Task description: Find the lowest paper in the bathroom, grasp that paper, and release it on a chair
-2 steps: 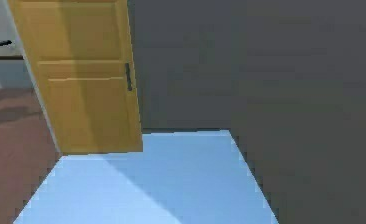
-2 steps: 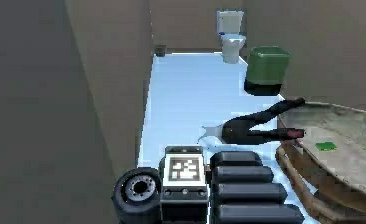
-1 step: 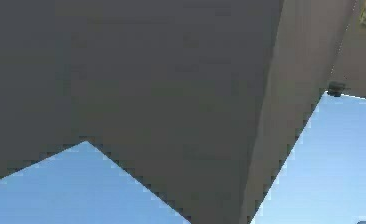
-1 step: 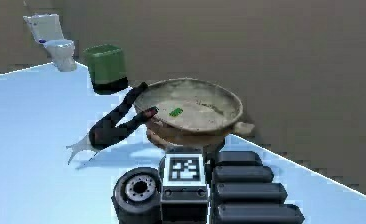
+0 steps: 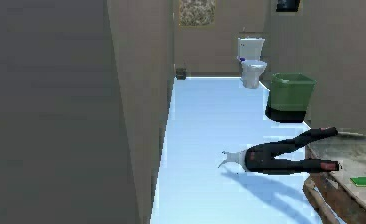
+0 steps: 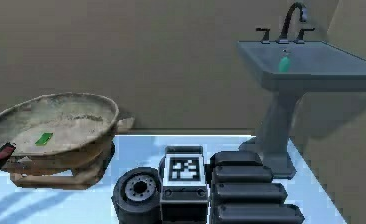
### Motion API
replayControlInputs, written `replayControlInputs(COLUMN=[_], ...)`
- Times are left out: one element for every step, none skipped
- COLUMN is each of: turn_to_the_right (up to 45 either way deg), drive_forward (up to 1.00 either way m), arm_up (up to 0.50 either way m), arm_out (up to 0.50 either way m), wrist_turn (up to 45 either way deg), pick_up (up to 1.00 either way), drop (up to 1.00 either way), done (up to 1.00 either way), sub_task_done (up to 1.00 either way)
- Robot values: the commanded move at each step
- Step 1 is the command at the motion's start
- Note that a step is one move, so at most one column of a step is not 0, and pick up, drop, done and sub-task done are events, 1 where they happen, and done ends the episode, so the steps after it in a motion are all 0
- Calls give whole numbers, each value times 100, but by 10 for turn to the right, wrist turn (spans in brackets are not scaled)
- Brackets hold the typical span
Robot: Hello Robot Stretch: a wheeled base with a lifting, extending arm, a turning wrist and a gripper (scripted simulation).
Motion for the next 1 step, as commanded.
replayControlInputs(turn_to_the_right=[0], drive_forward=[10], arm_up=[0], arm_out=[0], wrist_turn=[0], pick_up=[0], drop=[0], done=[0], sub_task_done=[0])
